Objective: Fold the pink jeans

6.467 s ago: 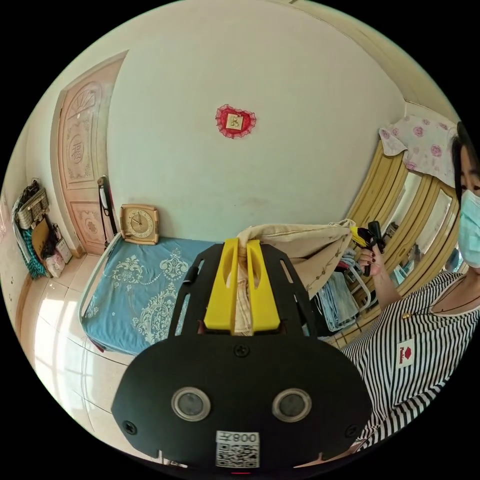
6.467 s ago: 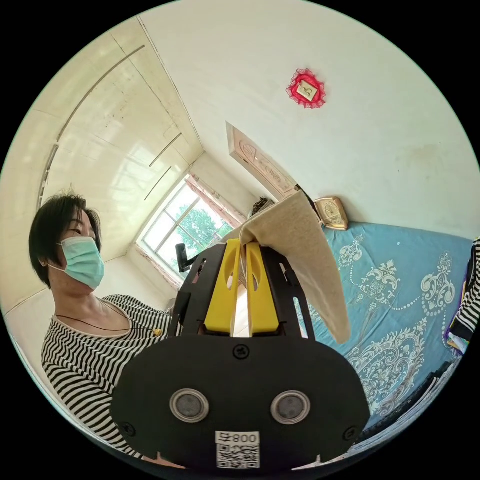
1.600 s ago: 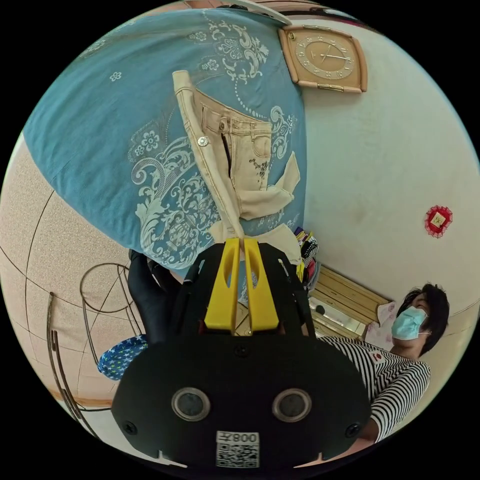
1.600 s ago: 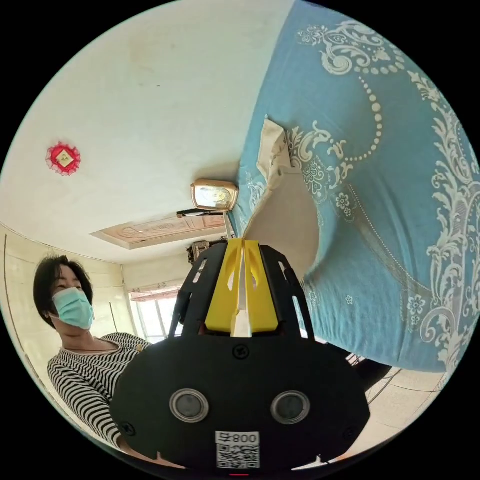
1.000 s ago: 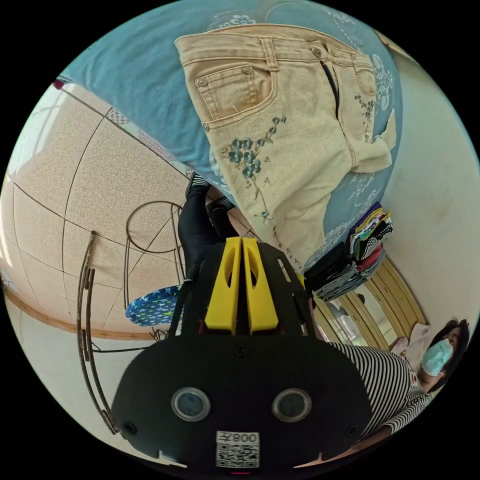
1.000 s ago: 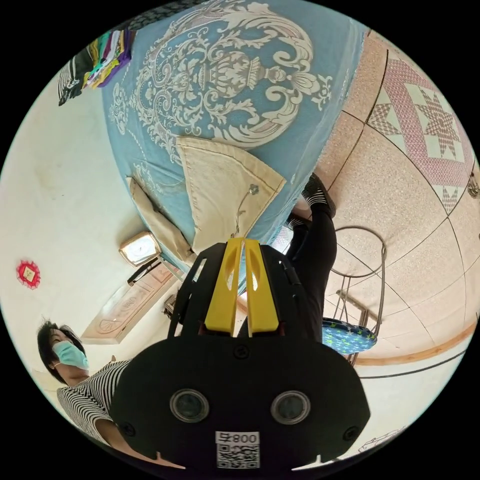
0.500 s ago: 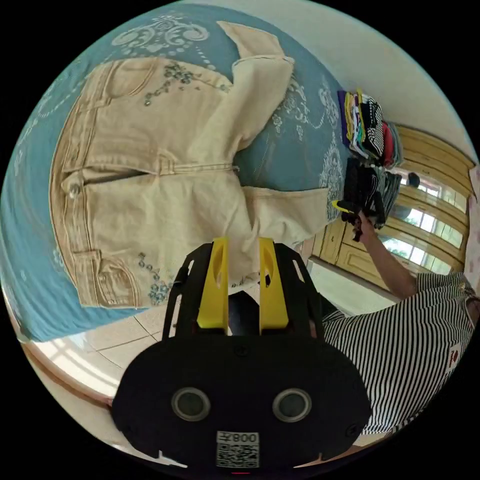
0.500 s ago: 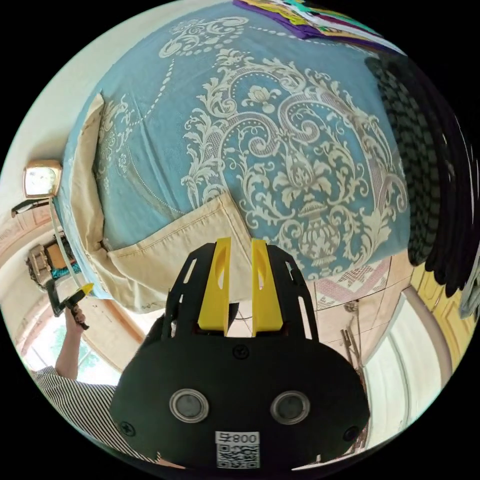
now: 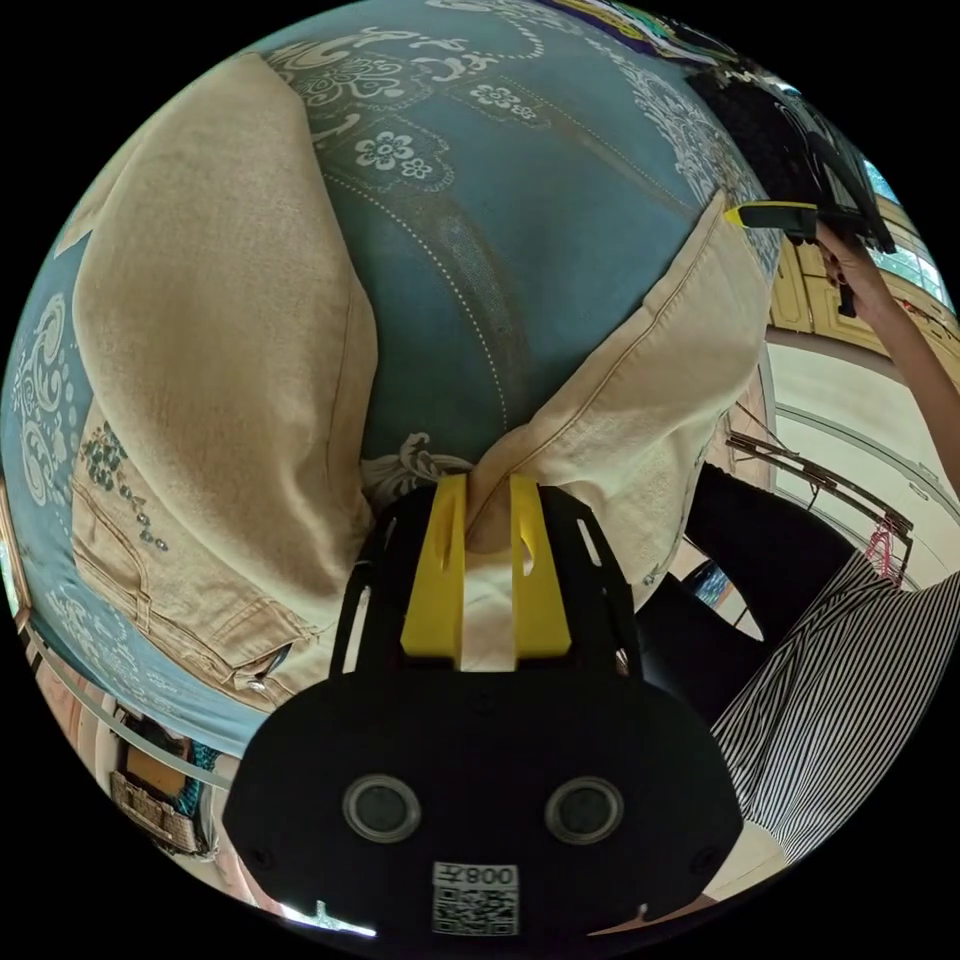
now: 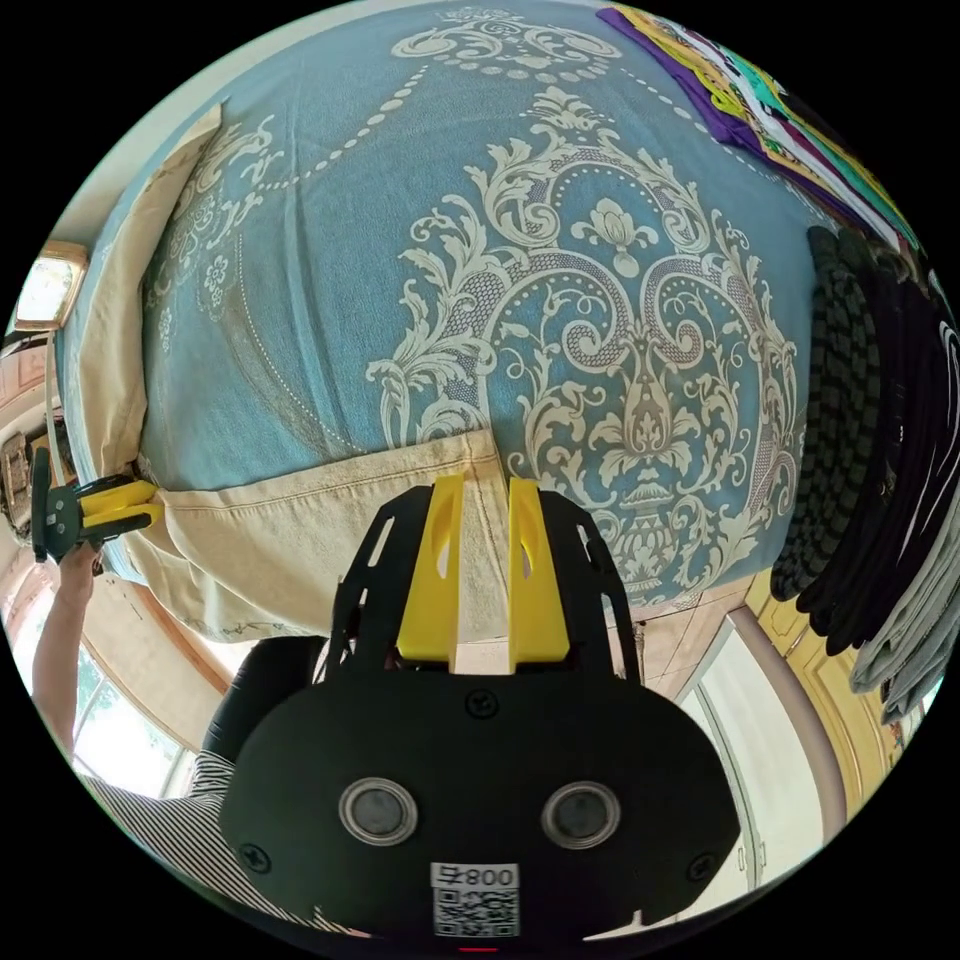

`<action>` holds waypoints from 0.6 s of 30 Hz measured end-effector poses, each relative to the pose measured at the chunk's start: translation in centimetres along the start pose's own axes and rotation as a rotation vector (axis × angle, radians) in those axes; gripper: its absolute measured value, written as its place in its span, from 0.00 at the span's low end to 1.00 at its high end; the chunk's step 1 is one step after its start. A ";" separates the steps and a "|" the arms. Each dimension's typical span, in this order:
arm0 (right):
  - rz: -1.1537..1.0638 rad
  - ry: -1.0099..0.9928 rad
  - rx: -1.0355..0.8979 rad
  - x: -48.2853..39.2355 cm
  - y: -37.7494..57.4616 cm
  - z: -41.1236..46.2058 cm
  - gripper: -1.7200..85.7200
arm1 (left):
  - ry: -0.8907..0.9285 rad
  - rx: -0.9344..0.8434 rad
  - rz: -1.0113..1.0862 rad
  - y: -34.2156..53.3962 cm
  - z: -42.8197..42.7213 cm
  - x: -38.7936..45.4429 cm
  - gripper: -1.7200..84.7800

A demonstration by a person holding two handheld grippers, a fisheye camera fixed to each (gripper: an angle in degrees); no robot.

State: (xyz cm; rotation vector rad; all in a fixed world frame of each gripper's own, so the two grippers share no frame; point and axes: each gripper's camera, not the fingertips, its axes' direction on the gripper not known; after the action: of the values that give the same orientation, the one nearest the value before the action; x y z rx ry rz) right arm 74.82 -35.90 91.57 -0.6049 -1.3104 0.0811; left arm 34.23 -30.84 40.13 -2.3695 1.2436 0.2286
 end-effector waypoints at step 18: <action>0.047 -0.138 0.081 0.3 3.6 -6.1 0.04 | 0.049 0.148 -0.037 -3.2 -12.0 3.0 0.03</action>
State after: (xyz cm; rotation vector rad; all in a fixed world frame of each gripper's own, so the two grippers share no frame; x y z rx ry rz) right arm 81.48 -34.98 89.40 -0.5695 -1.4195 0.2169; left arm 37.86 -37.08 50.73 -2.2808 1.1950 0.0647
